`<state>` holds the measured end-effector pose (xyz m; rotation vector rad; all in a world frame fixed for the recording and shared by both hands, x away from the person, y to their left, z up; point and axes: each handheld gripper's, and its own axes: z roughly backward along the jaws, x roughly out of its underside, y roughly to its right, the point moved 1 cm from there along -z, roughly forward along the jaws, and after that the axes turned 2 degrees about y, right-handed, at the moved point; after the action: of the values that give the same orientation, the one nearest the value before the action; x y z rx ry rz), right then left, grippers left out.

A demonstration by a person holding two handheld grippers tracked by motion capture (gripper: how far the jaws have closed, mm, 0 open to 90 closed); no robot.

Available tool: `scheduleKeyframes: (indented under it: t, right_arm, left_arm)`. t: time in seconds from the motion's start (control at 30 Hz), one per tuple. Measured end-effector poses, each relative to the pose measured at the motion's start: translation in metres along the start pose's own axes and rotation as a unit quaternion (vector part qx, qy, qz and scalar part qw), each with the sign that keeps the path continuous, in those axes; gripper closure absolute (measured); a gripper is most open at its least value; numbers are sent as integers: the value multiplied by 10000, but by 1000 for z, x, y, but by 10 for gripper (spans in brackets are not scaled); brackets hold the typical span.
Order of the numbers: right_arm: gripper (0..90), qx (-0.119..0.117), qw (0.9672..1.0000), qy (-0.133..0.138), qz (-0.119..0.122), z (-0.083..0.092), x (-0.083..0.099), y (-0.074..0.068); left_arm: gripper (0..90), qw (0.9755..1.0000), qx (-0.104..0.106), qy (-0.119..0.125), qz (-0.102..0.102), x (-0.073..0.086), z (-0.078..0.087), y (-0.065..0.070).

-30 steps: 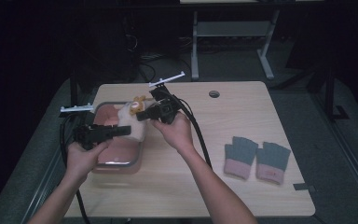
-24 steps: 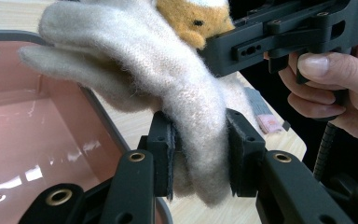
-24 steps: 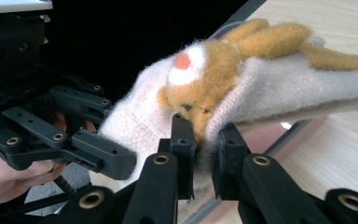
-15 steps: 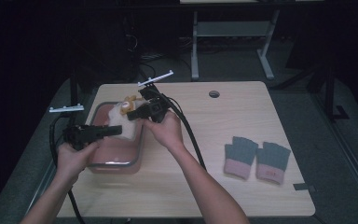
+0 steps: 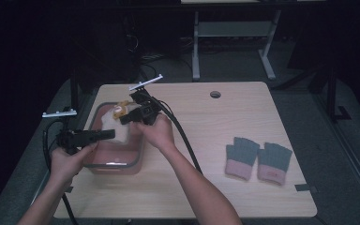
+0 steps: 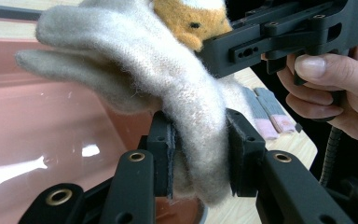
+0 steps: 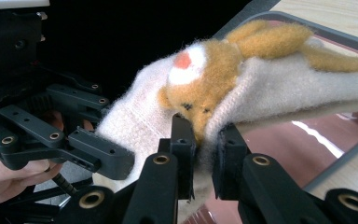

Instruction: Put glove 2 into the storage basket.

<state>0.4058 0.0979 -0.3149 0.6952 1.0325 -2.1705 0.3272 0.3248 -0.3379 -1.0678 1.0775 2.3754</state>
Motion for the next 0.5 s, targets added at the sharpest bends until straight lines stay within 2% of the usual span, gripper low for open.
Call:
scheduleKeyframes:
  t: [0.3, 0.5]
  right_arm:
    - [805, -118, 9999, -94, -23, -19, -1, 6]
    - [806, -186, 9995, -199, -176, -35, 2, 13]
  left_arm:
    - [664, 9998, -105, -61, 142, 5, 2, -14]
    - [664, 9991, -187, -143, 364, 9, -1, -25]
